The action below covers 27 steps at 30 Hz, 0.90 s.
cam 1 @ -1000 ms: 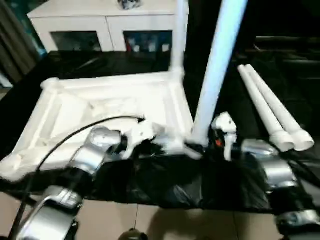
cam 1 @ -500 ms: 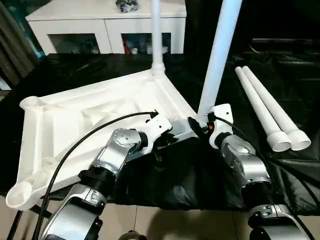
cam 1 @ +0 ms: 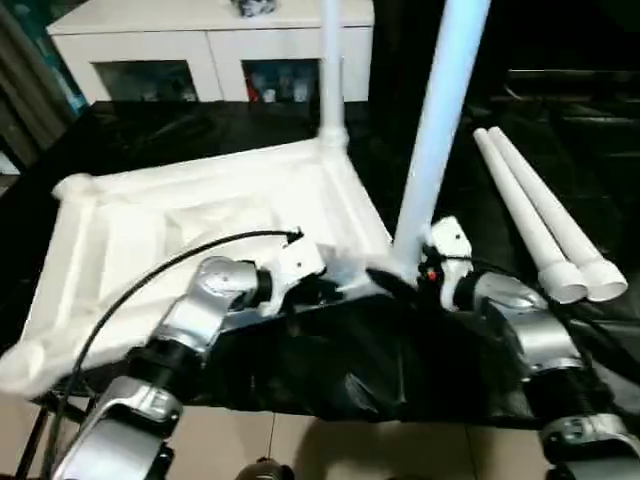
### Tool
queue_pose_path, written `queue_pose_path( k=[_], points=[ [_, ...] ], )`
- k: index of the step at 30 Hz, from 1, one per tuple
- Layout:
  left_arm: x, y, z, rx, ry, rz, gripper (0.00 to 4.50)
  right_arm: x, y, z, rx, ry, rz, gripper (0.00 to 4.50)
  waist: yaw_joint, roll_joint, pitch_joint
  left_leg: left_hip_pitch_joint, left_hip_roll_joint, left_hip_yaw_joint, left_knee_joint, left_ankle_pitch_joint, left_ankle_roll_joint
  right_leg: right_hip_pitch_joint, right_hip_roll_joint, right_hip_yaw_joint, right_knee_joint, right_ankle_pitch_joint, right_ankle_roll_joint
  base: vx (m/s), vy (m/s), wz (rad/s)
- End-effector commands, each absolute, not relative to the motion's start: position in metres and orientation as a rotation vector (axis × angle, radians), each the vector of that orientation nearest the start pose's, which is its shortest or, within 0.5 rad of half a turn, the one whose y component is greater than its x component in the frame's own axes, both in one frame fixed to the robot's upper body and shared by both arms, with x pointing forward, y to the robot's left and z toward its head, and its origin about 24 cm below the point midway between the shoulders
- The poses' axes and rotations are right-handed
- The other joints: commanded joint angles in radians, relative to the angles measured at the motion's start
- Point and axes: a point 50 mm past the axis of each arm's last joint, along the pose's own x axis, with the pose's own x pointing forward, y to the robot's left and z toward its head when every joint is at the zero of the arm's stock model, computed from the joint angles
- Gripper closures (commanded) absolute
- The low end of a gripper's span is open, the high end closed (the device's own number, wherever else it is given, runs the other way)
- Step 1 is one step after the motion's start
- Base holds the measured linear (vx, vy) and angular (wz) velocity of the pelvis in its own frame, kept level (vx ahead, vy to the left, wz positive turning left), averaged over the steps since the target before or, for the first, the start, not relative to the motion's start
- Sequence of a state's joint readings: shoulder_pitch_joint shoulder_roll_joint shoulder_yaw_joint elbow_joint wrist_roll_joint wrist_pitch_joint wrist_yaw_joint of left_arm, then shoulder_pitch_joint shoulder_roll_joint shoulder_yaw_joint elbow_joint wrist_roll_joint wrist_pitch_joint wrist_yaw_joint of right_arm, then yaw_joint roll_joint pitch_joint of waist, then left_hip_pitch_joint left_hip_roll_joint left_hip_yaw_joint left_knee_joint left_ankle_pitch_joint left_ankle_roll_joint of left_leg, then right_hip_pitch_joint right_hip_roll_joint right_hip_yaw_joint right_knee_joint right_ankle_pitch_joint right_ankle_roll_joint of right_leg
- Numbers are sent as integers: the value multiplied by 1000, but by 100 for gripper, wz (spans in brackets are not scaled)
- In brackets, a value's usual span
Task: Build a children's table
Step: Rotate leg to tighten
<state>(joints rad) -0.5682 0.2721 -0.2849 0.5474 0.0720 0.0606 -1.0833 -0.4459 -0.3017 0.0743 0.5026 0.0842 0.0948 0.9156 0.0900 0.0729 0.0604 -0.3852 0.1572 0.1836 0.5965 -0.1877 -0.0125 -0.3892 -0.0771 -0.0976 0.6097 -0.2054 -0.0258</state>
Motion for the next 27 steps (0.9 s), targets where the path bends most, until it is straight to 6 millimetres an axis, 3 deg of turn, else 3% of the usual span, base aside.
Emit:
queue_pose_path(
  k=[1,2,3,5,15,20,22,27],
  points=[
    [311,84,61,436,256,-1384,450,301,-126,41,-159,276,1161,55,3,-16,-65,13,89,-35,-66,-146,111,49,-100,64,-69,-101,-234,0,0,0],
    [310,87,61,443,261,-1396,450,299,-127,42,-165,283,1198,69,2,-11,-62,11,89,-35,-66,-144,113,47,-99,65,-68,-98,-235,0,0,0],
    [310,89,60,448,269,-1404,450,297,-128,43,-171,286,1231,69,2,-16,-63,11,88,-35,-66,-147,115,49,-99,65,-70,-98,-236,0,0,0],
    [309,95,60,466,283,-1431,450,292,-133,47,-174,305,1327,89,5,-16,-61,11,87,-34,-65,-150,121,49,-99,65,-72,-110,-235,0,0,0],
    [309,104,59,460,310,-1445,450,288,-135,47,-172,337,1402,152,12,-19,-60,13,90,-35,-67,-148,111,45,-100,65,-71,-129,-238,0,0,0],
    [313,95,58,420,295,-1366,450,295,-130,41,-98,327,1242,173,9,-17,-56,15,90,-36,-72,-171,94,43,-100,65,-76,-171,-232,0,0,0],
    [321,86,56,411,293,-1257,450,305,-123,35,-62,322,1056,175,0,-21,-51,17,89,-38,-77,-207,63,42,-104,67,-85,-242,-219,0,0,0],
    [329,61,53,380,298,-1083,450,316,-105,20,5,335,747,176,-11,-15,-44,26,86,-43,-85,-274,15,37,-104,70,-101,-349,-184,0,0,0]
  ],
)
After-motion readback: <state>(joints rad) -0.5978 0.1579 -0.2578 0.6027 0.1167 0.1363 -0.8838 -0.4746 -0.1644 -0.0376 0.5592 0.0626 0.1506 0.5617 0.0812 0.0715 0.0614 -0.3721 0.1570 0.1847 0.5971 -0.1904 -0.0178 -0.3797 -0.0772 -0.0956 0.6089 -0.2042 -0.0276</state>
